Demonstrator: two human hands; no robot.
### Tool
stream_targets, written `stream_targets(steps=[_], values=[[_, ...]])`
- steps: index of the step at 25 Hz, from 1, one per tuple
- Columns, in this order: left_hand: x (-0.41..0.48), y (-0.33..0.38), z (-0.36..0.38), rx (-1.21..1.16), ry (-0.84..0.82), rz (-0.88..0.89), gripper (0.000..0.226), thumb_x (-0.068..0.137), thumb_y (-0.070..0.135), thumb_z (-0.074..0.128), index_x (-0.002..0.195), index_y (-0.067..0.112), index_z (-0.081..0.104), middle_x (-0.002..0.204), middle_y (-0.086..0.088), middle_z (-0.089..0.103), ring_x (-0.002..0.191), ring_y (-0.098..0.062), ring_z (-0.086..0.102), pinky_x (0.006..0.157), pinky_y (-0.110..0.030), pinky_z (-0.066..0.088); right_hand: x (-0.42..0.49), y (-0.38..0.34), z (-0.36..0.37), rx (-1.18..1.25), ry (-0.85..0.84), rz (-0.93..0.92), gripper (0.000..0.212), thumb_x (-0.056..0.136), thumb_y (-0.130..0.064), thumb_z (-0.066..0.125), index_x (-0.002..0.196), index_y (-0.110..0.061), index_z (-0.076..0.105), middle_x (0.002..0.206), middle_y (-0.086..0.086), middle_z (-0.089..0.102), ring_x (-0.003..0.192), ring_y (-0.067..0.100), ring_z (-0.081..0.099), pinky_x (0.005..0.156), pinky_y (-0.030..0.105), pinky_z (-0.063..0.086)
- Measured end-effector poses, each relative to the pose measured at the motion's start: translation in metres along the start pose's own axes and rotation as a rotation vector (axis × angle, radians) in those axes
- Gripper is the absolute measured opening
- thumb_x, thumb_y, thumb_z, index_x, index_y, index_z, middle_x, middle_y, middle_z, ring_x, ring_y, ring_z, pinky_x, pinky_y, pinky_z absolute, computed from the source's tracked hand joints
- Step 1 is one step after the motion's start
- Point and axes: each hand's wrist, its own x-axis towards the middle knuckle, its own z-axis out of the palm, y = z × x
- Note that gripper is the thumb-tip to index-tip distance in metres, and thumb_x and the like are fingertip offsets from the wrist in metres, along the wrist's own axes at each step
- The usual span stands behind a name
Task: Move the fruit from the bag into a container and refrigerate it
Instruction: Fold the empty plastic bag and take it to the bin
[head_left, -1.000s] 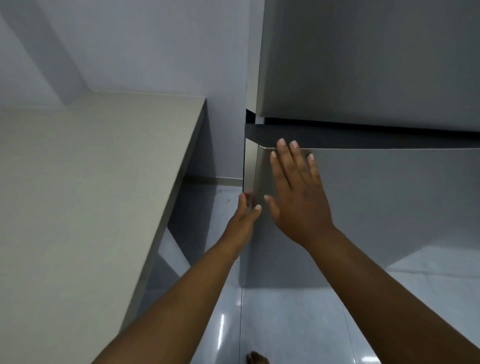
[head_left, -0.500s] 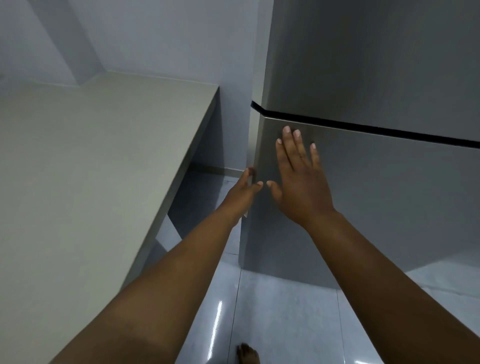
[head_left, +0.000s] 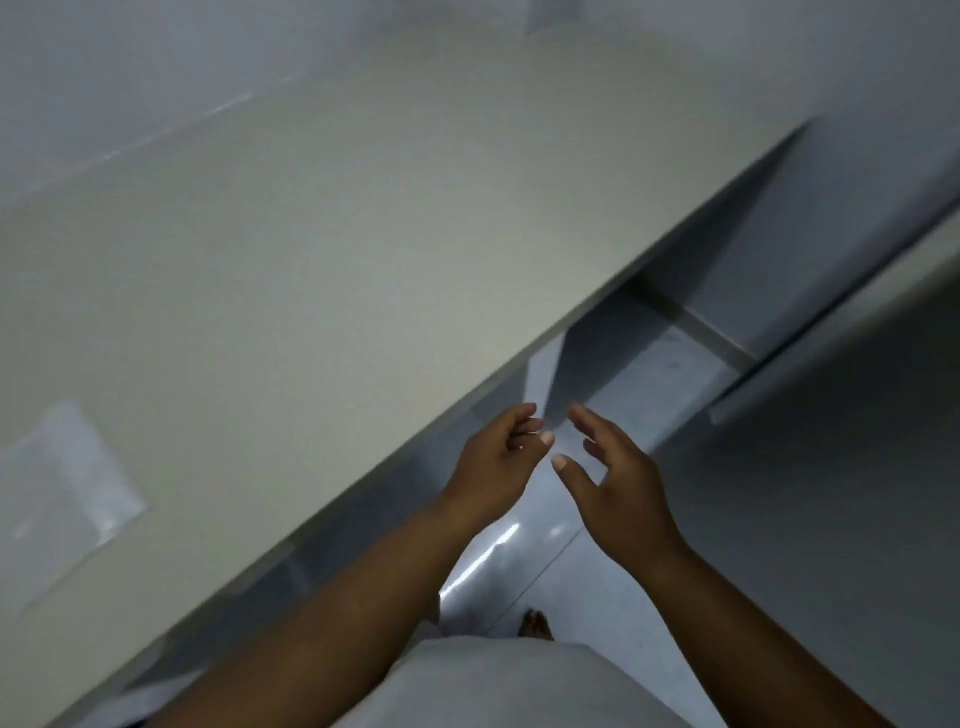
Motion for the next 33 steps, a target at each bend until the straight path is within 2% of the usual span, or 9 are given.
stream_targets(steps=[6,10,13,15,20,23,26,30,33], values=[[-0.079,-0.069,-0.145,-0.069,0.508,-0.156,0.042,0.092,0.033,0.059,0.132,0.026,0.053,0.117,0.013,0.061,0.099,0.007,0.057,0.074,-0.002,0.042,0.025,-0.068,0.137,0.047,-0.41,-0.102,0.055,0.09,-0.025,0.065,0.142,-0.023,0.045,0.139,-0.01,0.053,0.121,0.005,0.053,0.096,0.013,0.042],[-0.122,-0.111,-0.238,-0.085,0.764,-0.266,0.043,0.091,0.032,0.061,0.133,0.022,0.053,0.116,0.008,0.062,0.096,-0.004,0.059,0.077,-0.01,0.04,0.038,-0.124,0.237,0.032,-0.55,-0.074,0.05,0.09,-0.022,0.067,0.137,-0.022,0.051,0.128,-0.009,0.061,0.11,0.0,0.057,0.083,0.004,0.039],[-0.145,-0.147,-0.305,-0.143,0.922,-0.365,0.043,0.089,0.031,0.063,0.13,0.02,0.055,0.117,0.003,0.064,0.102,-0.012,0.061,0.093,-0.027,0.047,0.048,-0.161,0.309,-0.009,-0.605,-0.048,0.046,0.089,-0.026,0.066,0.133,-0.021,0.054,0.122,-0.007,0.064,0.099,-0.001,0.059,0.083,0.009,0.039],[-0.155,-0.171,-0.343,-0.15,0.973,-0.432,0.045,0.088,0.033,0.062,0.131,0.019,0.055,0.122,0.001,0.063,0.11,-0.016,0.06,0.1,-0.035,0.046,0.056,-0.18,0.35,-0.06,-0.644,-0.033,0.047,0.089,-0.03,0.065,0.134,-0.02,0.054,0.121,-0.006,0.064,0.1,0.004,0.058,0.088,0.018,0.041],[-0.163,-0.224,-0.413,-0.026,1.054,-0.603,0.048,0.088,0.033,0.061,0.131,0.014,0.052,0.134,-0.01,0.053,0.122,-0.027,0.052,0.102,-0.034,0.039,0.072,-0.213,0.437,-0.219,-0.639,-0.029,0.047,0.089,-0.032,0.062,0.131,-0.014,0.055,0.117,0.0,0.065,0.113,0.019,0.058,0.098,0.029,0.044],[-0.158,-0.244,-0.432,-0.005,1.069,-0.708,0.051,0.087,0.034,0.06,0.132,0.012,0.051,0.135,-0.012,0.051,0.125,-0.032,0.047,0.103,-0.038,0.038,0.076,-0.219,0.473,-0.321,-0.635,-0.061,0.04,0.089,-0.027,0.061,0.124,-0.009,0.059,0.105,0.003,0.068,0.112,0.024,0.058,0.093,0.029,0.044],[-0.153,-0.252,-0.439,-0.094,1.087,-0.738,0.052,0.086,0.031,0.063,0.131,0.007,0.051,0.132,-0.012,0.057,0.123,-0.029,0.052,0.1,-0.031,0.038,0.077,-0.22,0.49,-0.416,-0.637,-0.083,0.038,0.087,-0.029,0.063,0.117,-0.007,0.063,0.114,0.007,0.068,0.115,0.028,0.058,0.092,0.029,0.043],[-0.162,-0.251,-0.423,-0.191,1.112,-0.772,0.03,0.081,0.026,0.07,0.103,0.007,0.067,0.112,-0.013,0.069,0.108,-0.031,0.062,0.09,-0.031,0.047,0.079,-0.215,0.49,-0.409,-0.715,-0.103,0.015,0.082,-0.031,0.068,0.075,-0.018,0.063,0.074,-0.007,0.061,0.084,0.025,0.06,0.074,0.03,0.044],[-0.184,-0.245,-0.39,-0.334,1.209,-0.76,0.015,0.079,0.022,0.073,0.085,0.015,0.061,0.089,-0.003,0.065,0.091,-0.025,0.063,0.081,-0.029,0.049,0.069,-0.212,0.479,-0.384,-0.825,-0.221,0.014,0.081,-0.027,0.069,0.084,-0.015,0.062,0.074,-0.008,0.058,0.077,0.019,0.058,0.071,0.03,0.044]])
